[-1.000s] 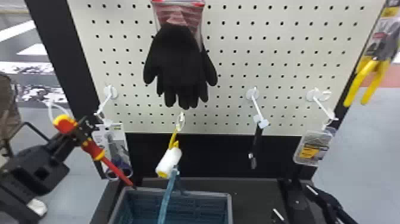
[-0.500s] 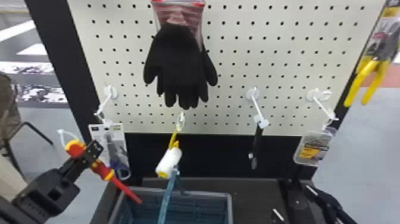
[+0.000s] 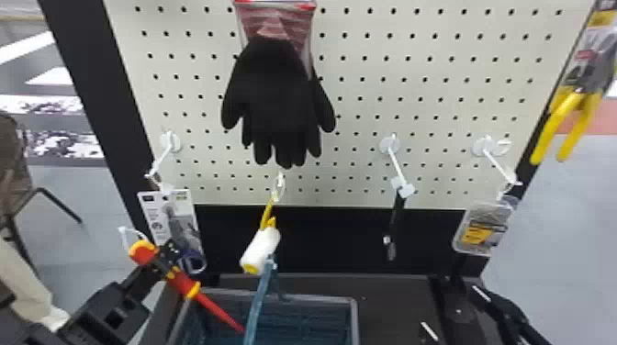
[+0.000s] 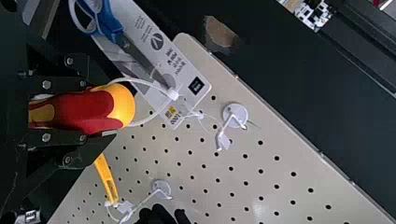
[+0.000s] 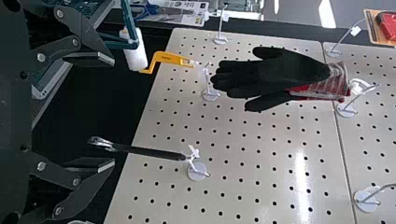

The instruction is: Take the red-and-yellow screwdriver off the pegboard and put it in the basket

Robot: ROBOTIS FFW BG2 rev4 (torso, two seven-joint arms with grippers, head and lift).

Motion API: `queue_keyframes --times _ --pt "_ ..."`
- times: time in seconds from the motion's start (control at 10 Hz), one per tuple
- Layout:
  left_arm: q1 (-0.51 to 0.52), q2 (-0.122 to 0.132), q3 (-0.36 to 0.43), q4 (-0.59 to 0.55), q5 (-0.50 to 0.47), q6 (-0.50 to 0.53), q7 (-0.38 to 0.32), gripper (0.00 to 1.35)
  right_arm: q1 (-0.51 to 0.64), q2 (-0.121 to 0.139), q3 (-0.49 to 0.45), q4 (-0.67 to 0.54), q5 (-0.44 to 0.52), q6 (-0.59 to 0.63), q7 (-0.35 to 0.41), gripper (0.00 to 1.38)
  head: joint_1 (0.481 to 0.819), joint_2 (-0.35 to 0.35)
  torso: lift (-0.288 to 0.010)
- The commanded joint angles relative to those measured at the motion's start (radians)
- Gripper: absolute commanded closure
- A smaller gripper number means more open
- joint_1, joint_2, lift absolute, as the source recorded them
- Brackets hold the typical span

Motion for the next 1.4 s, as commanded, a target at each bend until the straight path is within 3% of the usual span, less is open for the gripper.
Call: queue_keyframes --times 0.0,0.4,0.6,1.3 --pt "0.005 -0.001 -0.022 0.018 0.004 -0.013 0.0 1.03 0.0 0.0 0.0 0.0 0.0 -0.002 0.0 0.5 0.549 0.0 -0.1" --pt "0.018 0.002 -0.079 0.099 0.043 -0.032 -0.002 1.03 0.0 0.001 0.0 0.003 -0.003 -0.009 0.0 0.5 0.549 0.0 -0.1" --pt "0.018 0.017 -0.122 0.155 0.043 -0.075 -0.017 1.03 0.0 0.001 0.0 0.005 -0.005 -0.009 0.0 0.5 0.549 0.0 -0.1" --pt "0.046 0.022 -0.199 0.221 -0.056 -0.177 -0.032 1.03 0.0 0.0 0.0 0.01 -0.008 -0.012 0.002 0.5 0.549 0.0 -0.1"
